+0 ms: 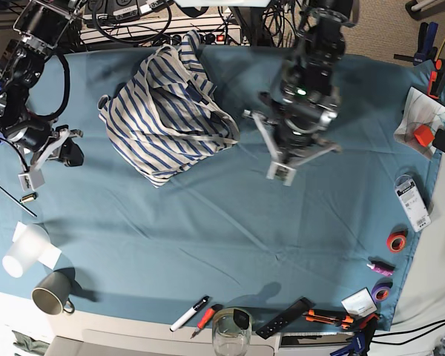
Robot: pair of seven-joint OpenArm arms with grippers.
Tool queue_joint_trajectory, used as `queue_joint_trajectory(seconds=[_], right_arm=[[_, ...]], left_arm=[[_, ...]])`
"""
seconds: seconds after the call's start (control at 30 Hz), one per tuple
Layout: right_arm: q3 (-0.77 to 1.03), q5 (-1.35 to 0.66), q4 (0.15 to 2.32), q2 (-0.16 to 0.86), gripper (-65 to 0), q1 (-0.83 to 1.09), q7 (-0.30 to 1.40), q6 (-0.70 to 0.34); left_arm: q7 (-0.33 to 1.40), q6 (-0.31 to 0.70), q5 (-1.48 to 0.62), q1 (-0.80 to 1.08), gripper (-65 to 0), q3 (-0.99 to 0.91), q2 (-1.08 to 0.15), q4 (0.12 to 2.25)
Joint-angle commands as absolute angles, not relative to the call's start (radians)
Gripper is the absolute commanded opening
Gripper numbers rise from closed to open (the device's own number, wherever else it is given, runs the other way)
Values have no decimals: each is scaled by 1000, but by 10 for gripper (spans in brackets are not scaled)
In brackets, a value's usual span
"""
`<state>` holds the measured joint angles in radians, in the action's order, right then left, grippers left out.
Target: Fold the T-shirt properly
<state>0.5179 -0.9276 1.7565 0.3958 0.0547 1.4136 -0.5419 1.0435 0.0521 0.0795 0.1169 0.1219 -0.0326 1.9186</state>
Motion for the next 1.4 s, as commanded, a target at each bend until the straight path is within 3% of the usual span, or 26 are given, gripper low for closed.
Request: queue_joint_trajectory(seconds=[0.0, 0.4, 0.6, 1.03, 1.37], right_arm=[[525, -945, 1773, 413, -650, 57, 1396, -542], [525, -976, 1922, 412, -650, 253, 1396, -544], [525, -975, 2023, 396, -650, 407, 1396, -547], [525, -964, 2156, 357, -650, 676, 1396, -546], [525, -818, 2150, 357, -650, 915, 1396, -591]], left_arm=[[1032, 52, 46, 113, -650, 94, -51, 1941], [1066, 75, -187, 311, -650, -142, -220, 2117], [1066, 80, -253, 448, -650, -220, -219, 2220], [1130, 100, -274, 660, -650, -228, -219, 2226], [1046, 94, -274, 899, -650, -228, -218, 2226]])
